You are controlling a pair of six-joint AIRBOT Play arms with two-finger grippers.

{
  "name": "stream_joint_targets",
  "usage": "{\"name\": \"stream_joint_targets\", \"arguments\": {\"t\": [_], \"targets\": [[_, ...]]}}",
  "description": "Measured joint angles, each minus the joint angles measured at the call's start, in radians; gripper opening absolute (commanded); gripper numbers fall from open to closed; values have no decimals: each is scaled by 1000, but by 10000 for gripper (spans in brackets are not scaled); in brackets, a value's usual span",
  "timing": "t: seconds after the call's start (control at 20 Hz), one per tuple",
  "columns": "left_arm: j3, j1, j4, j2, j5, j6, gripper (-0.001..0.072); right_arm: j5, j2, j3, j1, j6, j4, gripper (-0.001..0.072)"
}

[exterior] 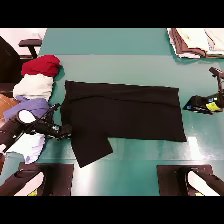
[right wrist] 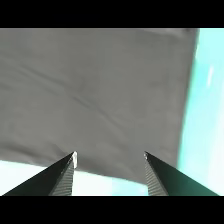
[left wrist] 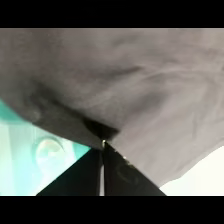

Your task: Fold the shirts.

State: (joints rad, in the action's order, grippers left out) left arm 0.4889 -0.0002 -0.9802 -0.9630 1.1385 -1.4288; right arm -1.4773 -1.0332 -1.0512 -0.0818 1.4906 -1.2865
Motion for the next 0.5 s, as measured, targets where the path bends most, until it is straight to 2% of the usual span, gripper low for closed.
{"name": "stream_joint_targets", "arguments": {"t": [0.05,0.15,0.3,0.4,0.5], "targets": [[12,0,2,0,8,6,25,-17,-1,5,-30,0,-16,497],[35,0,3,2,22,17,25,-54,1,45,-112,0,-47,586],[61,0,4,2,32,28,25,-67,6,175,-260,0,-60,576],[70,0,4,1,32,33,25,-40,7,283,-348,-1,-38,494],[75,0,4,1,31,37,25,8,8,382,-405,-14,4,493]]}}
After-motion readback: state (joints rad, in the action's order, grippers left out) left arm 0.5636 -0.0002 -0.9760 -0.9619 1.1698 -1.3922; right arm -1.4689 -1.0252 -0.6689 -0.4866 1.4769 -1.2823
